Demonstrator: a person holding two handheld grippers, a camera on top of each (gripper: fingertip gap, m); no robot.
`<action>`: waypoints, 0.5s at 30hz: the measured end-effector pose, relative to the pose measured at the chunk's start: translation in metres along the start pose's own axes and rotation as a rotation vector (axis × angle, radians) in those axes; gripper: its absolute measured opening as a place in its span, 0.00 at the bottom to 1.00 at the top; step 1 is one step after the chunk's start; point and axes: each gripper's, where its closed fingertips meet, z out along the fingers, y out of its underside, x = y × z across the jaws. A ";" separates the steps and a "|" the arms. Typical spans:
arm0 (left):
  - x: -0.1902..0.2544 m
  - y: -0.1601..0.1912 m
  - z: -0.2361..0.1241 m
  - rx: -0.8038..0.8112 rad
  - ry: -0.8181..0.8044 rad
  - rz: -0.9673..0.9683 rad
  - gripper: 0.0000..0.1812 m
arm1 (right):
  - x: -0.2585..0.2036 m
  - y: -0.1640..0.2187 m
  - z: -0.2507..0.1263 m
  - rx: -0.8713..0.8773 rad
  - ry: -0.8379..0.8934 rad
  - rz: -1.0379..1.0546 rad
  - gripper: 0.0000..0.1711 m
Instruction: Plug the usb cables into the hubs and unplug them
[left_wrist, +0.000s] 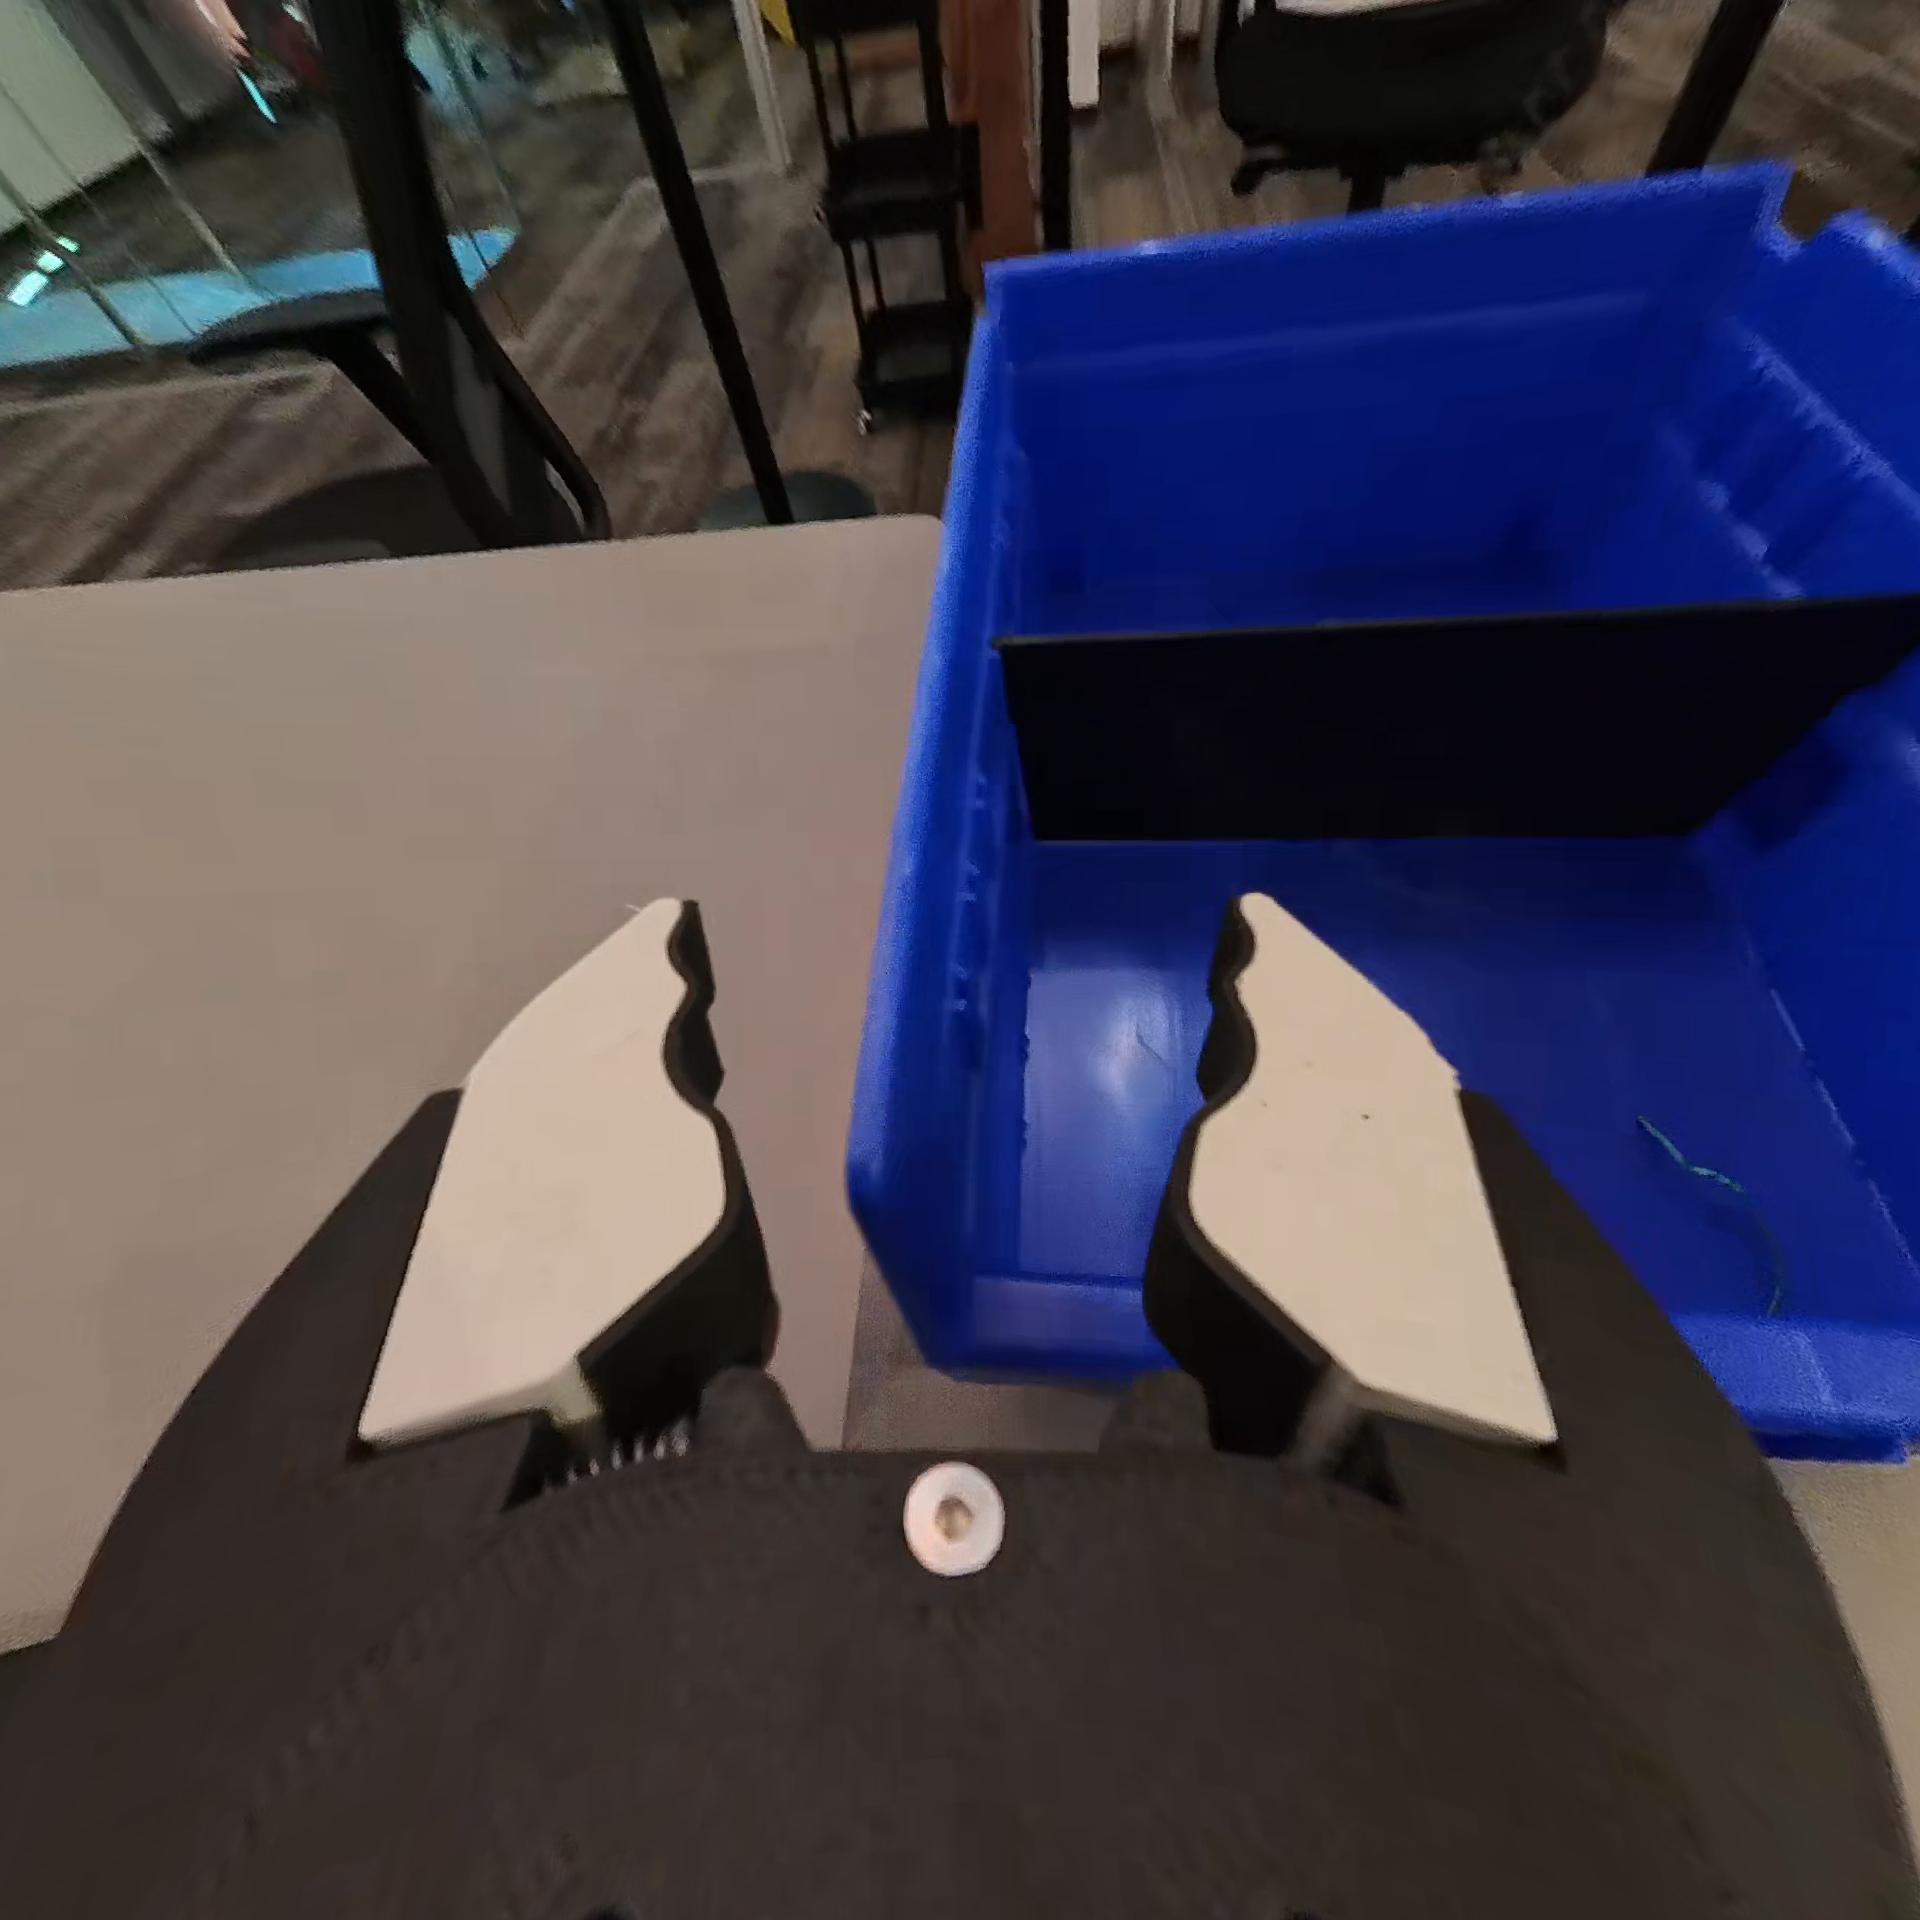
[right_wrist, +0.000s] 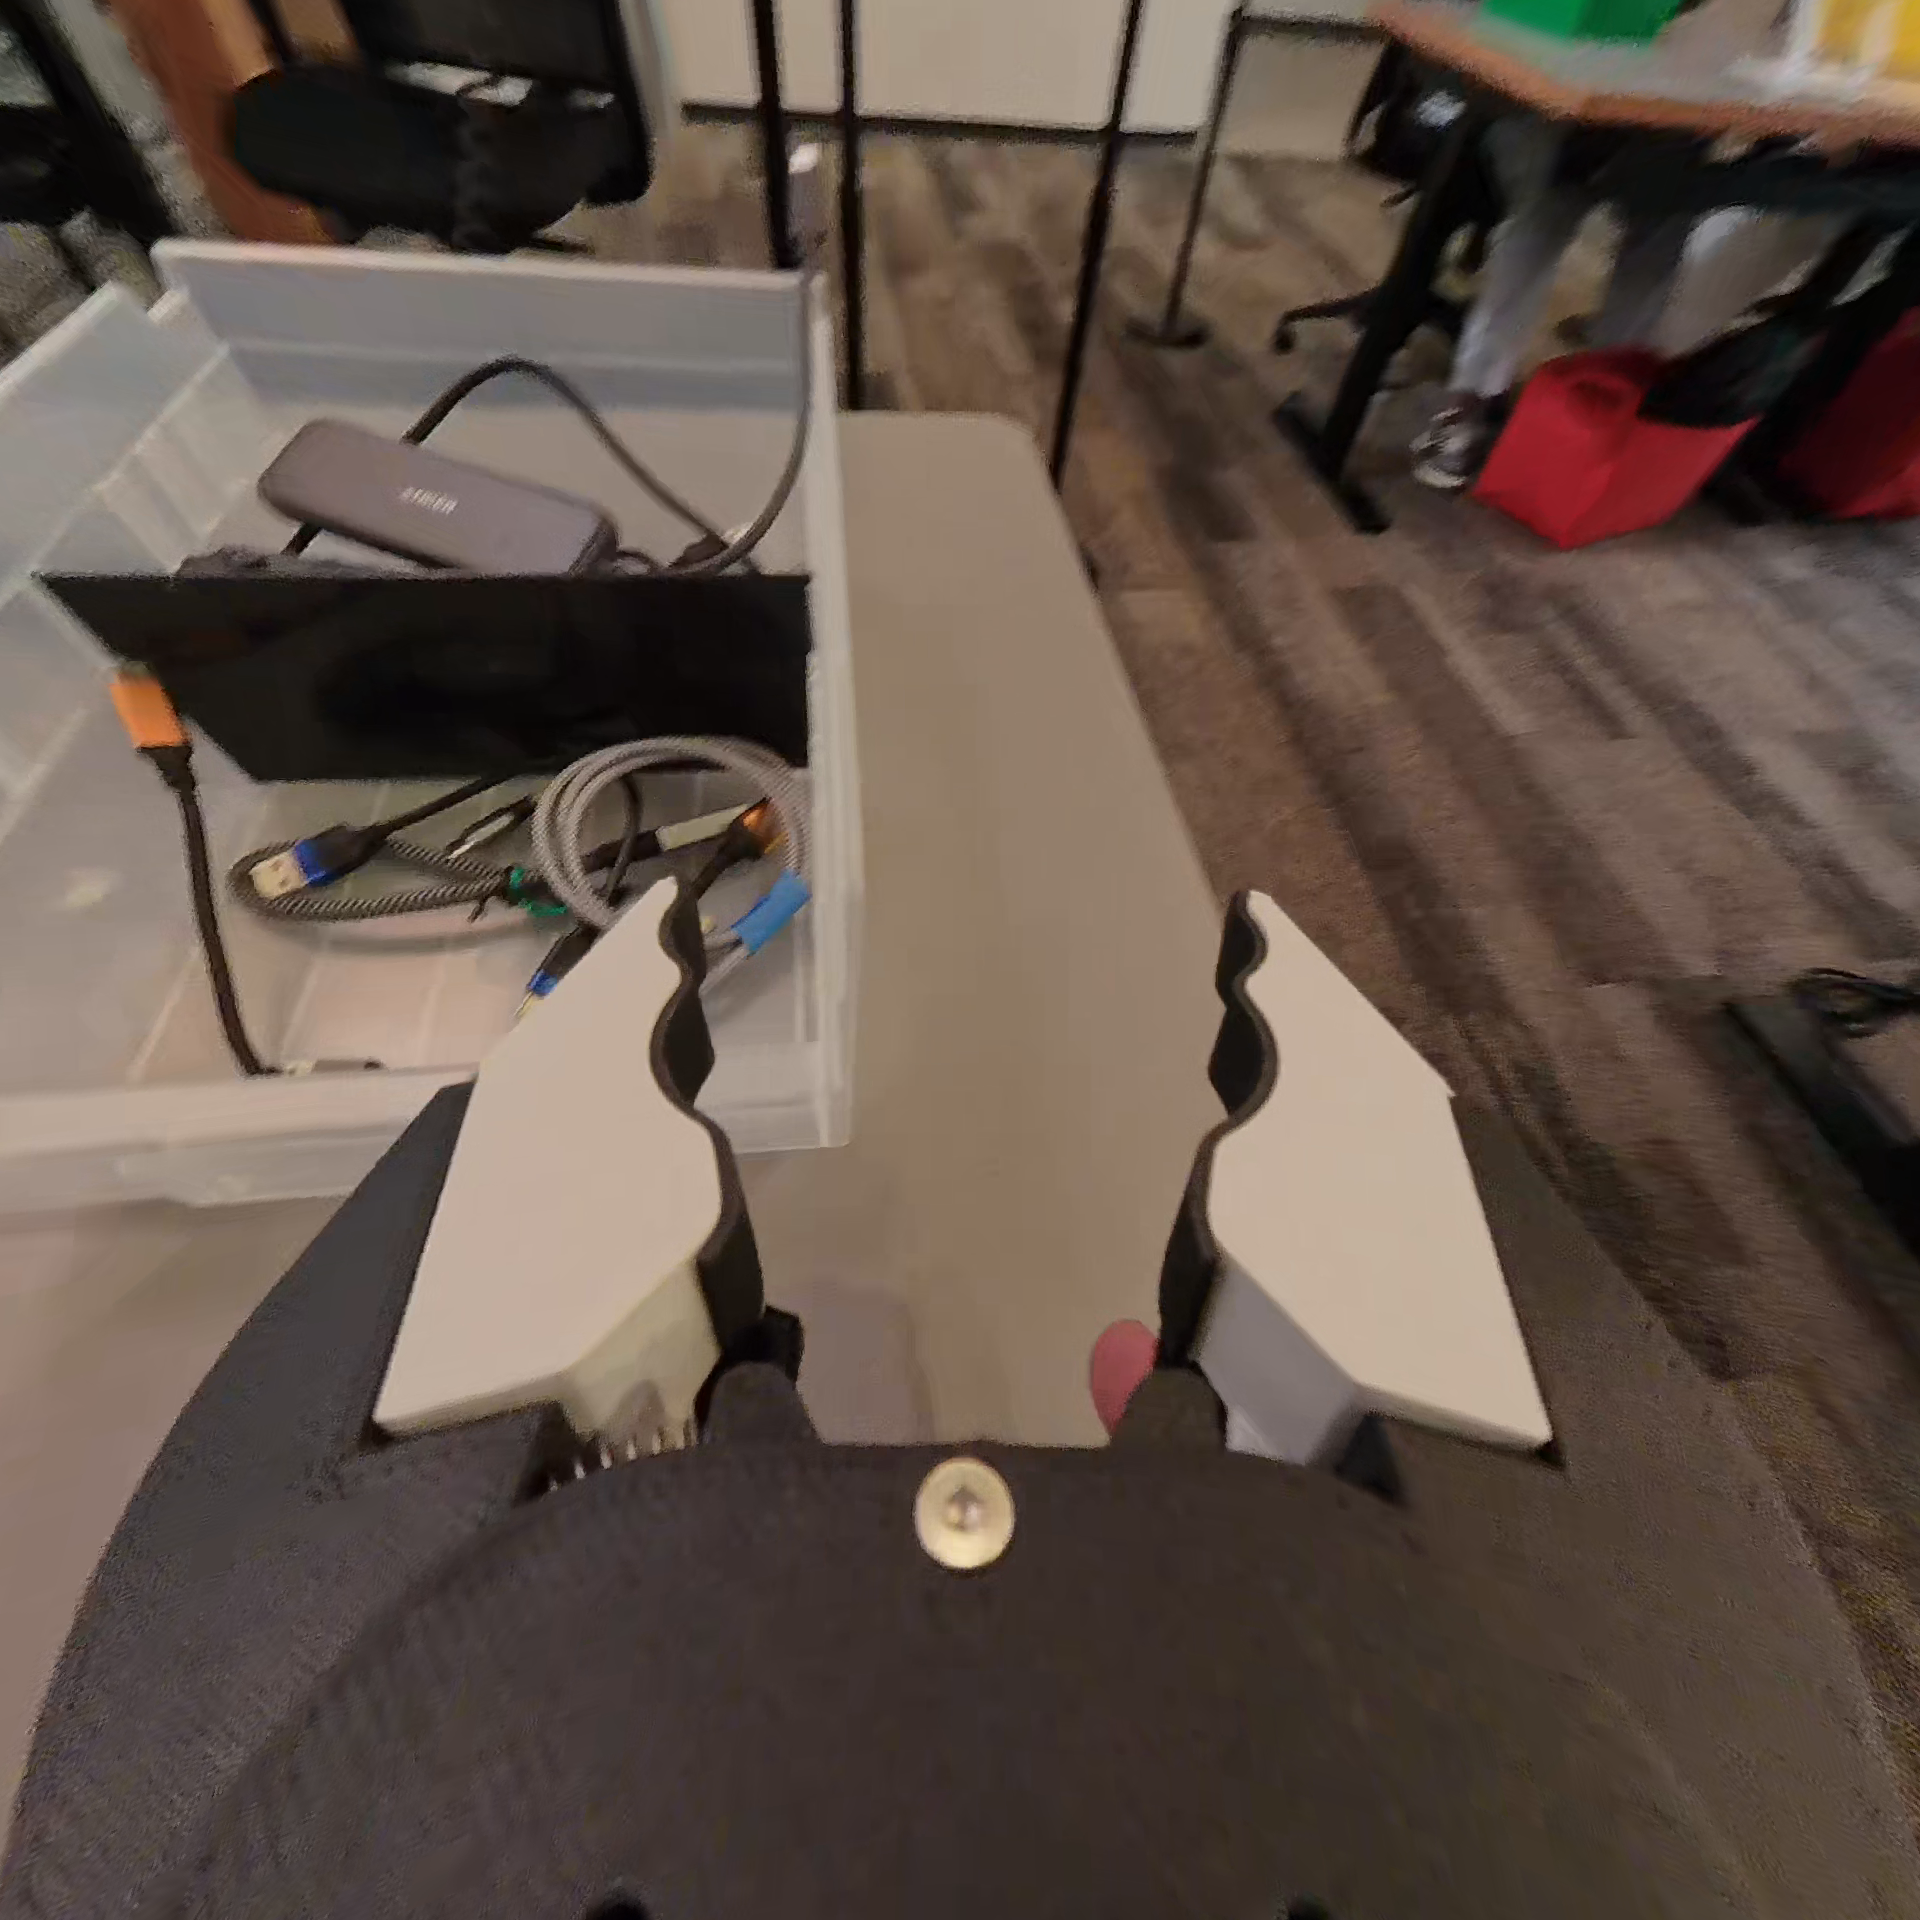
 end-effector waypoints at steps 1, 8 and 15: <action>0.004 0.005 0.005 -0.017 0.022 -0.005 0.47 | -0.007 0.006 0.005 -0.020 -0.035 -0.001 0.56; -0.004 0.000 0.015 0.039 0.003 -0.100 0.21 | -0.027 0.018 0.030 -0.036 -0.081 -0.023 0.42; -0.002 -0.002 0.017 0.065 0.052 -0.090 0.08 | -0.045 0.016 0.039 -0.028 -0.163 -0.016 0.24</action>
